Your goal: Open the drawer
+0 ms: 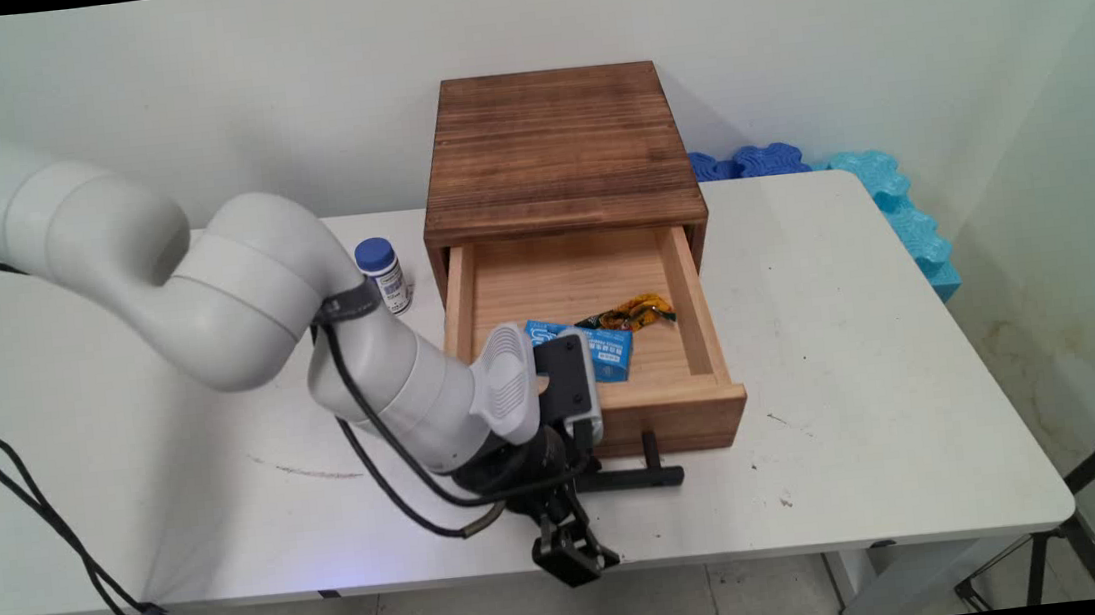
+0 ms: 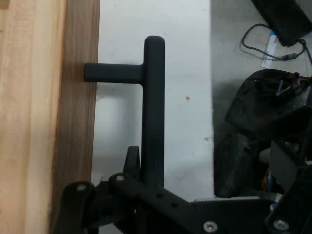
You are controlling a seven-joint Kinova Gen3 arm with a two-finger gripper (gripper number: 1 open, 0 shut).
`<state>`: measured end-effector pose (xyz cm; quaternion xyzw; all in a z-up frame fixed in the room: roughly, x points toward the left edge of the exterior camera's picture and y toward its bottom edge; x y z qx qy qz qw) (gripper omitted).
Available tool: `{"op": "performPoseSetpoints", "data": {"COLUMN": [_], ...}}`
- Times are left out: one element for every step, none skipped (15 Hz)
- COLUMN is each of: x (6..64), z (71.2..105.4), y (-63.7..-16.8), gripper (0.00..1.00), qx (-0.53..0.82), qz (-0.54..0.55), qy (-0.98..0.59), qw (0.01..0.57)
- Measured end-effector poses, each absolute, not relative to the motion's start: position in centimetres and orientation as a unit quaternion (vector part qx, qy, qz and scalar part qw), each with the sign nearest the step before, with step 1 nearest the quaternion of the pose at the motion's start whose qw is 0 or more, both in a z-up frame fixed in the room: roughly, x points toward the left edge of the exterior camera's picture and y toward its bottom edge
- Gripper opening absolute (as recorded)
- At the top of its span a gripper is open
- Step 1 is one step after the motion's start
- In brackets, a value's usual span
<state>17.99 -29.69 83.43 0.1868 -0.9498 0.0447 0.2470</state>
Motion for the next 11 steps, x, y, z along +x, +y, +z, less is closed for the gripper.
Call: {"op": "performPoseSetpoints", "data": {"x": [18.0,17.9,17.9,17.9,17.9,17.9,17.9,18.0,18.0,18.0,18.0], "z": [83.5,83.6,83.6,83.7,83.7,83.8,83.8,83.9,83.9,84.0,84.0], "y": [-29.2,-28.9,-28.4,-28.0,-27.7,-27.3,-27.0,-26.6,-26.4,-26.2,-26.0], "gripper": [1.0,1.0,1.0,1.0,1.0,1.0,1.0,1.0,1.0,1.0,1.0], "qx": [0.186,0.185,0.184,0.184,0.183,0.183,0.182,0.182,0.181,0.18,0.178], "qz": [0.043,0.041,0.039,0.038,0.036,0.035,0.034,0.033,0.033,0.033,0.034], "qy": [-0.95,-0.95,-0.95,-0.95,-0.95,-0.95,-0.95,-0.95,-0.95,-0.95,-0.95], "qw": [0.248,0.249,0.249,0.25,0.251,0.251,0.252,0.252,0.253,0.254,0.254]}}
